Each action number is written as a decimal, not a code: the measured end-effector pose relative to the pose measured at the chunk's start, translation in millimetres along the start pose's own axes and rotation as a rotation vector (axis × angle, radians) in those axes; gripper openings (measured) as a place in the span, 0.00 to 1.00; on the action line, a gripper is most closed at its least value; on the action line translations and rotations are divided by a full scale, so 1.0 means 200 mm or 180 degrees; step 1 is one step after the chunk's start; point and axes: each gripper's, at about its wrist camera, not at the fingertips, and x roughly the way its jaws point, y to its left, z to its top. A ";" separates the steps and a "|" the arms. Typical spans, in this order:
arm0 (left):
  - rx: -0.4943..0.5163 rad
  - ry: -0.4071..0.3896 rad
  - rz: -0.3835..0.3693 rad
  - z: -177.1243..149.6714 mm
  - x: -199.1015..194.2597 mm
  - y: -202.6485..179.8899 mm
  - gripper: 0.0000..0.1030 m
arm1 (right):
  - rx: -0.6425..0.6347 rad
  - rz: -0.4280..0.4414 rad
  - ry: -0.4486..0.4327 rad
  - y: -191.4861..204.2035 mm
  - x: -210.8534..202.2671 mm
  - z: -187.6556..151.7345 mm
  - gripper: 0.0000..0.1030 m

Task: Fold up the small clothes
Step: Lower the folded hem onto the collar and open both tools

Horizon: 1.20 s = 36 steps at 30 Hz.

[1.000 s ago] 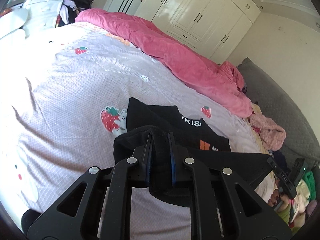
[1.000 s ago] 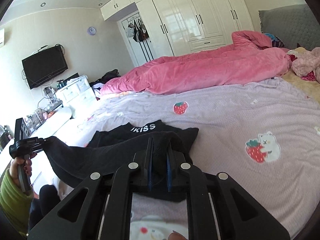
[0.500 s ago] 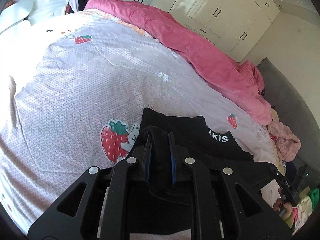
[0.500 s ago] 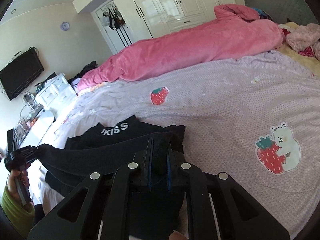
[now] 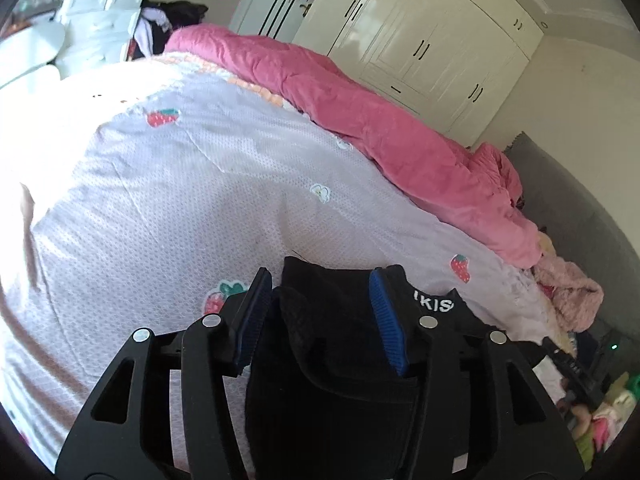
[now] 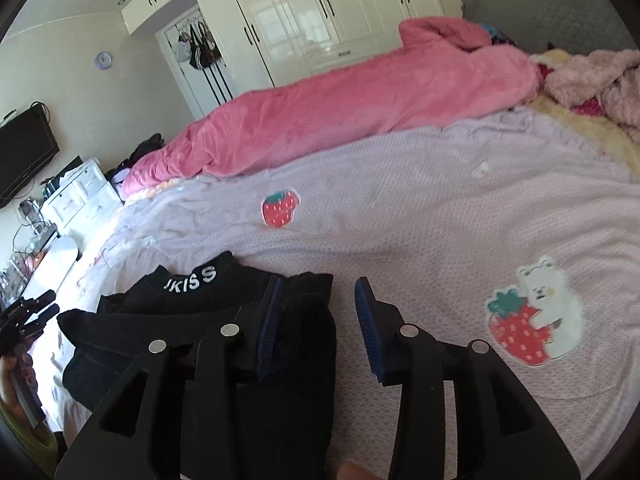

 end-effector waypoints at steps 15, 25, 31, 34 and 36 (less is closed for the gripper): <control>0.0911 0.0339 0.0630 -0.44 0.01 -0.15 0.14 | -0.1292 -0.0054 0.0351 0.31 -0.09 -0.34 0.28; 0.0996 0.0555 0.0642 -0.32 0.23 -0.24 0.14 | -0.1382 -0.0142 0.0593 0.42 0.22 -0.24 0.27; 0.0873 0.0586 0.0557 -0.16 0.34 -0.26 0.17 | -0.1178 -0.0168 0.0497 0.39 0.29 -0.11 0.27; 0.0815 0.0507 0.0571 -0.06 0.35 -0.26 0.17 | -0.1080 -0.0228 0.0403 0.36 0.31 -0.04 0.27; 0.0743 0.0465 0.0600 0.00 0.36 -0.25 0.19 | -0.0991 -0.0293 0.0390 0.32 0.34 -0.01 0.27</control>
